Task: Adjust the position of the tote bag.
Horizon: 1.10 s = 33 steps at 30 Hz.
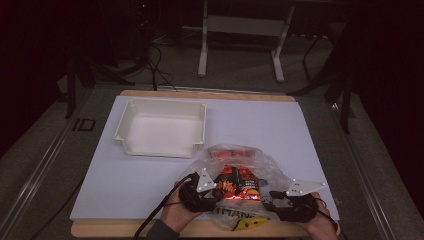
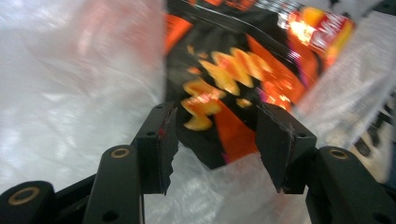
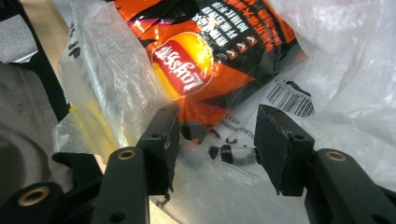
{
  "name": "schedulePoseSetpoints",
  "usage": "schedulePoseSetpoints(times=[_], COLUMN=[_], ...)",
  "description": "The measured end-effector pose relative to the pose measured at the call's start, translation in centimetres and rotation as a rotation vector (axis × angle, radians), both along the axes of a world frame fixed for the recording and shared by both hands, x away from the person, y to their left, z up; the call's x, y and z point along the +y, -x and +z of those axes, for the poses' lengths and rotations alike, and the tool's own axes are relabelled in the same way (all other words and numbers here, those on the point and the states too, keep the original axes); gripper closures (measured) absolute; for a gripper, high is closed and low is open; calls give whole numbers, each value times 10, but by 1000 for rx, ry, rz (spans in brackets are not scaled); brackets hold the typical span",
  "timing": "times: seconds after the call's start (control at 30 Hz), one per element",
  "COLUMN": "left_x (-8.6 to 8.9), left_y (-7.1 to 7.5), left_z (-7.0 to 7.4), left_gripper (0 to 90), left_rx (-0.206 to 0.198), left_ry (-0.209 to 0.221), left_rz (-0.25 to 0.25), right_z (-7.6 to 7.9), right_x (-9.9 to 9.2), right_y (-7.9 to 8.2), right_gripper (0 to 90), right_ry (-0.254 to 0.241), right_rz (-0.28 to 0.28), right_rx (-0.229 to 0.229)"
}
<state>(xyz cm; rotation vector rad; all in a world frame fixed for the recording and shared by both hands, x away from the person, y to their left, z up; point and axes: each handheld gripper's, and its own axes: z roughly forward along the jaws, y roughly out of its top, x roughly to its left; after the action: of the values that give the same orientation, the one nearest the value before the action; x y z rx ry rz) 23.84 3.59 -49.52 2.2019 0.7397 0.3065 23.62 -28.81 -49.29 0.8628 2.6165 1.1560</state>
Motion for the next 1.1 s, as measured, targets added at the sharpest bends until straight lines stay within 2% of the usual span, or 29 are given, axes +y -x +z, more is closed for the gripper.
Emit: schedulePoseSetpoints(times=[0.1, 0.23, 0.5, 0.6, 0.63, 0.7, 0.8, 0.9, 1.0, 1.03, 1.1], left_x=[3, 7, 13, 11, 11, 8, 11, 15, 17, 23, 26], left_y=[7, 16, 31, 37, 37, 38, 33, 29, 29, 27, 26], left_z=[-2, -7, -17, -23, -23, -29, -30, -31, -31, -33, -33], left_gripper=[485, 485, 485, 483, 482, 486, 502, 507, 508, 507, 507], left_rx=[2, -6, 2, 7, 7, -16, -23, -32, -32, -25, -24], left_ry=[1, -27, -52, -84, -84, -137, -143, -156, -157, -149, -151], left_rz=[-25, -55, -74, -89, -89, -79, -61, -48, -43, -29, -20], right_z=[0, -1, -6, -9, -10, -11, -11, -13, -16, -19, -22], right_x=[-1, -1, -2, -2, -2, -1, 0, 1, 1, 1, 1], right_y=[2, 3, 6, 6, 6, 6, 6, 5, 4, 5, 6], right_gripper=[492, 490, 489, 515, 537, 597, 648, 646, 632, 627, 653], right_ry=[-1, -1, 10, 13, 12, 16, 8, 11, 25, 46, 56], right_rz=[3, 9, 24, 28, 30, 34, 39, 47, 49, 51, 53], right_rx=[-1, 0, 12, 18, 20, 14, 8, 9, 13, 15, 23])
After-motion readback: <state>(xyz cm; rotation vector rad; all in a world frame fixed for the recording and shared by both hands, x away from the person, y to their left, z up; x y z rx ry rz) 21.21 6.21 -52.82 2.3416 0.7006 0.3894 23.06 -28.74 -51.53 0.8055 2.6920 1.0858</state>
